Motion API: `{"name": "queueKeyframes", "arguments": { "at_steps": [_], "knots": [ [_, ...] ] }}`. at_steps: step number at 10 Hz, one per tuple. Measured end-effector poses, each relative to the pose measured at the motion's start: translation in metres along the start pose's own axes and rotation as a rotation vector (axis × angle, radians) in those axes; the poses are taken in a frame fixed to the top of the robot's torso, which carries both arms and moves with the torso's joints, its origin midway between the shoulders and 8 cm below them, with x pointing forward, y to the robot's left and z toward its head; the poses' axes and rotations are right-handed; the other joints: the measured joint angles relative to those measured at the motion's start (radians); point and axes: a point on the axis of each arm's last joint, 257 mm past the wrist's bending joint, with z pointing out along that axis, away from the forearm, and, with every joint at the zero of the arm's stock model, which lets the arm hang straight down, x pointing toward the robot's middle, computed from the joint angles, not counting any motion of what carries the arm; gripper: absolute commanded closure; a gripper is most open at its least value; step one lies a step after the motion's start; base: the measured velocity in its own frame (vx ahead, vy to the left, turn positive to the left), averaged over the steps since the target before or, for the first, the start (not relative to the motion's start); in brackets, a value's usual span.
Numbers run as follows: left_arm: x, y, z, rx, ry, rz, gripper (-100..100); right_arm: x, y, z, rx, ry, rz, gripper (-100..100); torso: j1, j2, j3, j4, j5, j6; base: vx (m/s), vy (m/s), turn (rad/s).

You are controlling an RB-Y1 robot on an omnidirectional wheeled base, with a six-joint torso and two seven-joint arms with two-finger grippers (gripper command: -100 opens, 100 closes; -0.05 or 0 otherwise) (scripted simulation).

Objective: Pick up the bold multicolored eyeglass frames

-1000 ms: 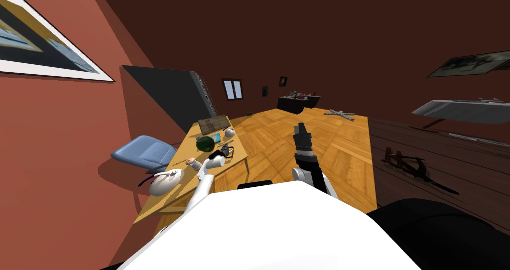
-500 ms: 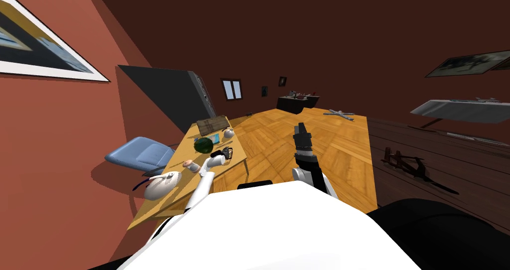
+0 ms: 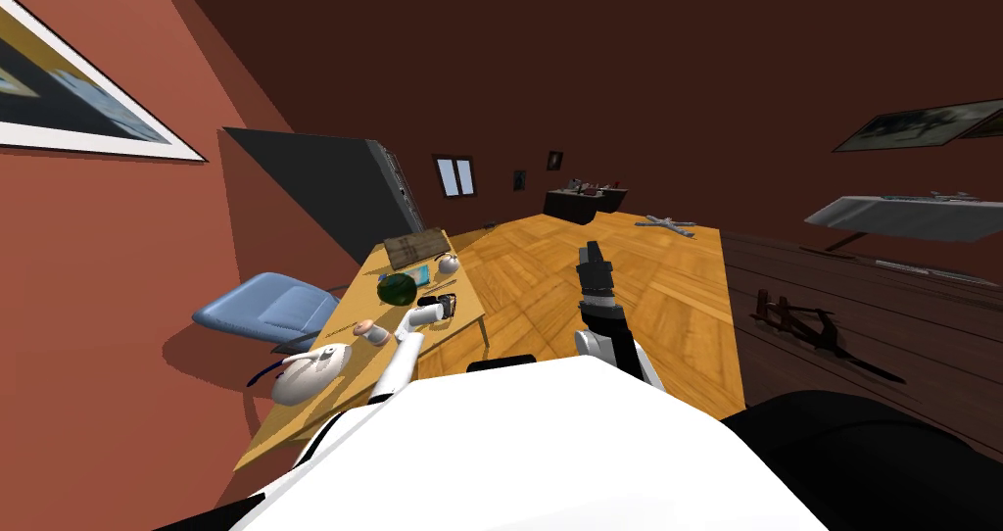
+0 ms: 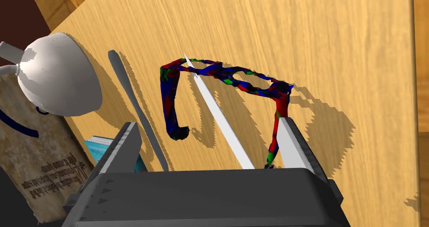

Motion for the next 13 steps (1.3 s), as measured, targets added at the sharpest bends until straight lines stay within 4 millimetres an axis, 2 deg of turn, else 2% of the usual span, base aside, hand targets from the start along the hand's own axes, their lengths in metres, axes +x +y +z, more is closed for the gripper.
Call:
{"name": "queueKeyframes", "arguments": {
  "at_steps": [5, 9, 10, 11, 12, 13],
  "knots": [
    [-0.023, 0.041, 0.012, -0.159, -0.029, -0.012, -100, 0.0, 0.0, 0.0, 0.0, 0.0, 0.0, 0, 0.0, 0.001, 0.001, 0.0, 0.0, 0.0, 0.04, 0.002, -0.011],
    [-0.036, 0.071, 0.012, -0.248, -0.048, -0.02, -100, 0.0, 0.0, 0.0, 0.0, 0.0, 0.0, 0, 0.0, 0.002, 0.001, 0.0, 0.0, 0.0, 0.038, 0.009, -0.006],
    [-0.039, 0.085, 0.012, -0.28, -0.053, -0.024, -100, 0.0, 0.0, 0.0, 0.0, 0.0, 0.0, 0, 0.001, 0.001, 0.001, 0.0, 0.0, 0.0, 0.023, 0.007, 0.0],
    [-0.039, 0.088, 0.011, -0.287, -0.054, -0.025, 0, 0.0, 0.0, 0.0, 0.0, 0.0, 0.0, 0, 0.0, 0.003, 0.001, 0.001, 0.0, 0.0, 0.0, 0.0, 0.0],
    [-0.039, 0.088, 0.011, -0.286, -0.054, -0.025, -100, 0.0, 0.0, 0.0, 0.0, 0.0, 0.0, 0, 0.0, 0.004, 0.002, 0.001, 0.0, 0.0, 0.025, 0.011, -0.014],
    [-0.039, 0.092, 0.014, -0.289, -0.055, -0.026, -100, 0.0, 0.0, 0.0, 0.0, 0.0, 0.0, 0, 0.0, 0.003, 0.002, 0.001, 0.0, 0.0, 0.04, 0.018, -0.014]
  ]
}}
